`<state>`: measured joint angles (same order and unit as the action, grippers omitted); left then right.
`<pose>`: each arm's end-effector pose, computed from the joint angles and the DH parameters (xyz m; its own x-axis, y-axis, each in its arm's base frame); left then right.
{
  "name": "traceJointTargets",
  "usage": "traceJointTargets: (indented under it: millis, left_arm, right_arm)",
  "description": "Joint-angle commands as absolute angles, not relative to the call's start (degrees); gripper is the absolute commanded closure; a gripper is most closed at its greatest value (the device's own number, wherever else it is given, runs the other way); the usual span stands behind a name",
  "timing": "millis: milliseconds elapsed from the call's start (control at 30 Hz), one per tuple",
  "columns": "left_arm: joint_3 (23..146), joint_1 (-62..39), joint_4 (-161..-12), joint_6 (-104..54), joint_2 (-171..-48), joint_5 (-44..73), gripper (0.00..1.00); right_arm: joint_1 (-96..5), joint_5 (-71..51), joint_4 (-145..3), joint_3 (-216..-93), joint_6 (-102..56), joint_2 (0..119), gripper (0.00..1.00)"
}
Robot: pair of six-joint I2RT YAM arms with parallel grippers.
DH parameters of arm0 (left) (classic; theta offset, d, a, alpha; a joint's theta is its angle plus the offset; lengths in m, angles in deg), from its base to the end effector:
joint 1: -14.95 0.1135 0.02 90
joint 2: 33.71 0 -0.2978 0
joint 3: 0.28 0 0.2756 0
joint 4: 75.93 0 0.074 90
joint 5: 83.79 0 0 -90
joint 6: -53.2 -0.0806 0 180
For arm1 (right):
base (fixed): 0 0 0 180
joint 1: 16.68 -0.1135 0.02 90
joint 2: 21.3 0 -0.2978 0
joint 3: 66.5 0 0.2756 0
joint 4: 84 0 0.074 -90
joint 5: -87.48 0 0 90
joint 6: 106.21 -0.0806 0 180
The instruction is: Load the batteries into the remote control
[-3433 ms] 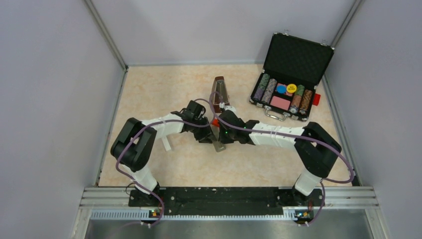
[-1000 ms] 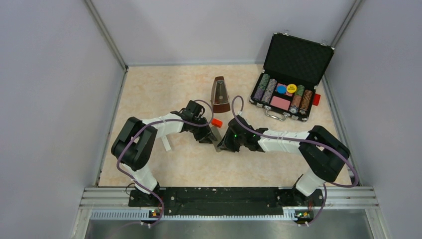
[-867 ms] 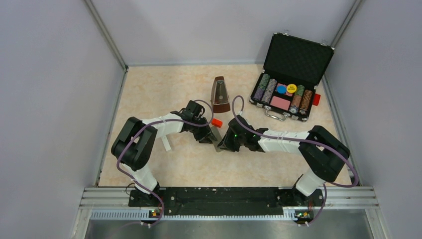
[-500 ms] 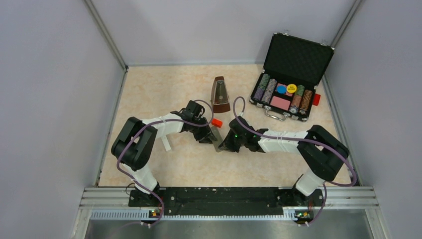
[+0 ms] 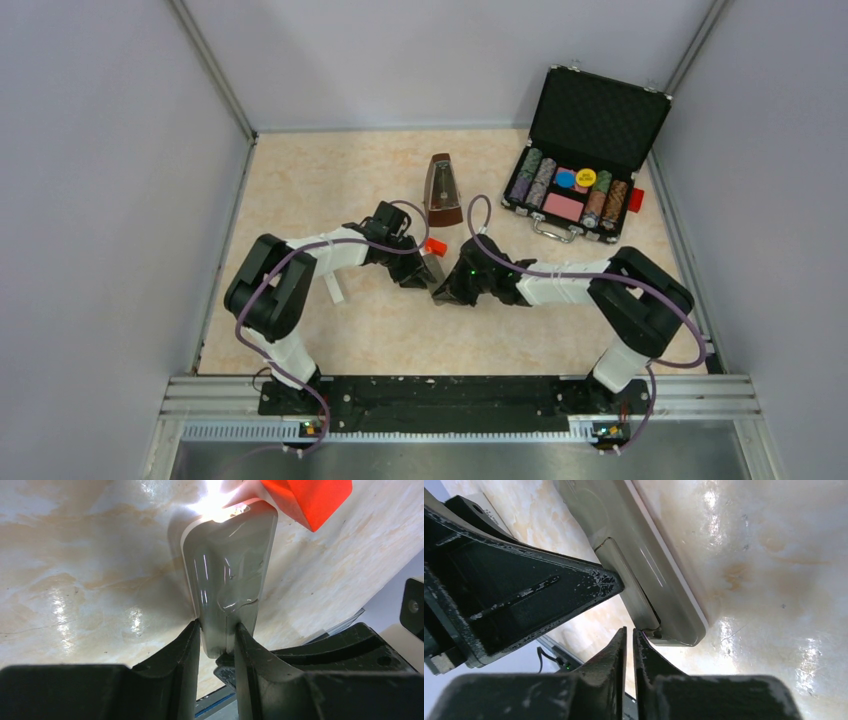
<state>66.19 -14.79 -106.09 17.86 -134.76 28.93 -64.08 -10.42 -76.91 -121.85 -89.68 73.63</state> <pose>0.3035 -0.2092 0.1152 -0.9442 -0.3271 0.0381 -0.2931 0.7819 -0.5501 0.2379 0.2751 0.1227 -0.9003 0.4238 -0.0994 0.2464 0.6843 0.6863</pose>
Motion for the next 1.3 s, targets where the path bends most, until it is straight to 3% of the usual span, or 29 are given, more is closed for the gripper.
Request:
traceJointTargets:
  millis: [0, 167, 1267]
  left_arm:
    - [62.3, -16.7, -110.3, 15.8, -141.8, 21.6, 0.94]
    - [62.4, -16.4, -110.2, 16.1, -141.6, 21.3, 0.94]
    - [61.5, -15.9, -109.0, 17.3, -141.4, 22.0, 0.95]
  right_arm:
    - [-61.5, -4.7, -76.2, -120.6, -86.7, 69.9, 0.84]
    - [-61.8, -1.5, -75.6, -118.3, -87.8, 62.7, 0.75]
    - [-68.5, 5.6, -76.8, -117.3, -98.8, 66.2, 0.76]
